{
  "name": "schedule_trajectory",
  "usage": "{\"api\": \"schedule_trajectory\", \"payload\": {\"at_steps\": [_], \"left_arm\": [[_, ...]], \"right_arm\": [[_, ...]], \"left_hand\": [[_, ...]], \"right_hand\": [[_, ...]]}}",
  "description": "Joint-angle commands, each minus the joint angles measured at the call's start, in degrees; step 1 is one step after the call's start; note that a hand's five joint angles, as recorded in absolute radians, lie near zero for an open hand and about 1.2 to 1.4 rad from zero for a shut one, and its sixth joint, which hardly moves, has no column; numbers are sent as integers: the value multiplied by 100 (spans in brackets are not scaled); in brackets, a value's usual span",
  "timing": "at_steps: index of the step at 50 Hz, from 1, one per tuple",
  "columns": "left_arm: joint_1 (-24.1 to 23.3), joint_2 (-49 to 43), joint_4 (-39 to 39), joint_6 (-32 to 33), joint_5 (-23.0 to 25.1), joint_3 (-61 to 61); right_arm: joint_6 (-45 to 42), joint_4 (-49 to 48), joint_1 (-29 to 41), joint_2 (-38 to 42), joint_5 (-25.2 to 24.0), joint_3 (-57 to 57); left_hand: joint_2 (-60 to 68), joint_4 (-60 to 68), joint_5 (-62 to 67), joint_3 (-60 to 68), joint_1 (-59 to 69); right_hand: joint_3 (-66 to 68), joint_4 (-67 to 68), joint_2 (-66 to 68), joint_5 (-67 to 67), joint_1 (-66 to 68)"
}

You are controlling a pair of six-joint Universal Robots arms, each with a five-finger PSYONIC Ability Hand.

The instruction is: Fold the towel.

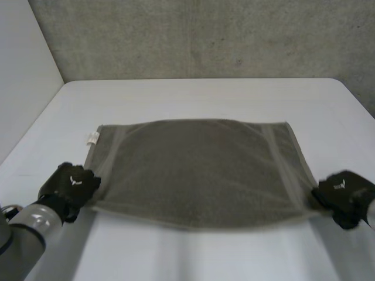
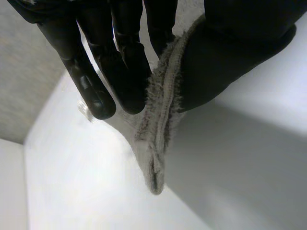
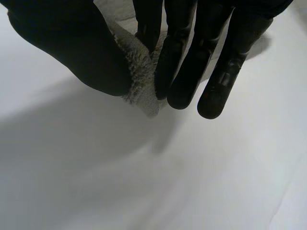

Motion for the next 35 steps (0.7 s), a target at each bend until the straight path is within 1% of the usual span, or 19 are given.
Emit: {"api": "schedule_trajectory", "payload": {"at_steps": [1, 2, 4, 8, 10, 11, 13, 14, 15, 16, 18, 19, 20, 21, 23, 24, 29, 31, 35], "left_arm": [[256, 924, -2414, 569, 659, 8], [257, 925, -2417, 570, 661, 8], [388, 960, -2461, 728, 1038, 139], [476, 855, -2277, 720, 1198, 456], [485, 635, -2066, 702, 1189, 658], [476, 296, -1839, 702, 1171, 893], [468, -42, -1644, 711, 1154, 1186], [389, -381, -1504, 720, 1136, 1516], [336, -707, -1399, 711, 1110, 1859], [336, -710, -1398, 711, 1110, 1863], [135, -1444, -1345, 711, 979, 2641], [134, -1448, -1345, 711, 978, 2645], [38, -1831, -1336, 702, 900, 3062], [37, -1835, -1336, 702, 899, 3067], [-103, -2535, -1336, 702, 715, 3898], [-104, -2538, -1336, 702, 714, 3902], [-183, -3461, -1336, 684, 451, 5079], [-314, -4091, -1362, 684, 337, 5858], [-420, -4621, -1371, 684, 240, 6529]], "right_arm": [[-2145, 2195, -771, -727, -63, 164], [-2227, 2162, -833, -746, -116, 94], [-2140, 2005, -816, -746, -195, -29], [-1621, 1503, -754, -658, -293, -302], [-982, 873, -518, -213, -240, -704], [-979, 870, -517, -210, -240, -707], [-463, 415, -1, 455, 49, -1284], [-461, 413, 2, 458, 50, -1287], [-287, 256, 228, 737, 276, -1565], [-285, 255, 230, 740, 279, -1568], [-40, 54, 598, 1273, 734, -2101], [-39, 53, 599, 1276, 736, -2104], [57, -69, 730, 1563, 910, -2357], [162, -262, 844, 1844, 1033, -2620], [320, -525, 924, 2073, 1061, -2832], [321, -527, 925, 2075, 1061, -2834], [892, -1667, 1144, 2768, 1157, -3588], [928, -1870, 1223, 2961, 1201, -3807], [910, -2110, 1382, 3288, 1360, -4222]], "left_hand": [[1030, 1028, 1091, 1037, 1236], [1030, 1028, 1091, 1037, 1236], [1030, 1028, 1091, 1037, 1236], [1030, 1028, 1091, 1037, 1236], [1030, 1028, 1091, 1037, 1236], [1030, 1028, 1091, 1037, 1236], [1030, 1028, 1091, 1037, 1236], [1030, 1028, 1091, 1037, 1236], [1030, 1028, 1091, 1037, 1236], [1030, 1028, 1091, 1037, 1236], [1030, 1028, 1091, 1037, 1236], [1030, 1028, 1091, 1037, 1236], [1030, 1028, 1091, 1037, 1236], [1030, 1028, 1091, 1037, 1236], [1030, 1028, 1091, 1037, 1236], [1030, 1028, 1091, 1037, 1236], [1030, 1028, 1091, 1037, 1236], [1030, 1028, 1091, 1037, 1236], [1030, 1028, 1091, 1037, 1236]], "right_hand": [[1186, 1144, 1235, 1302, 2452], [1186, 1144, 1235, 1302, 2452], [1186, 1144, 1235, 1302, 2452], [1186, 1144, 1235, 1302, 2452], [1186, 1144, 1235, 1302, 2452], [1186, 1144, 1235, 1302, 2452], [1186, 1144, 1235, 1302, 2452], [1186, 1144, 1235, 1302, 2452], [1186, 1144, 1235, 1302, 2452], [1186, 1144, 1235, 1302, 2452], [1186, 1144, 1235, 1302, 2452], [1186, 1144, 1235, 1302, 2452], [1186, 1144, 1235, 1302, 2452], [1186, 1144, 1235, 1302, 2452], [1186, 1144, 1235, 1302, 2452], [1186, 1144, 1235, 1302, 2452], [1186, 1144, 1235, 1302, 2452], [1186, 1144, 1235, 1302, 2452], [1186, 1144, 1235, 1302, 2452]]}}
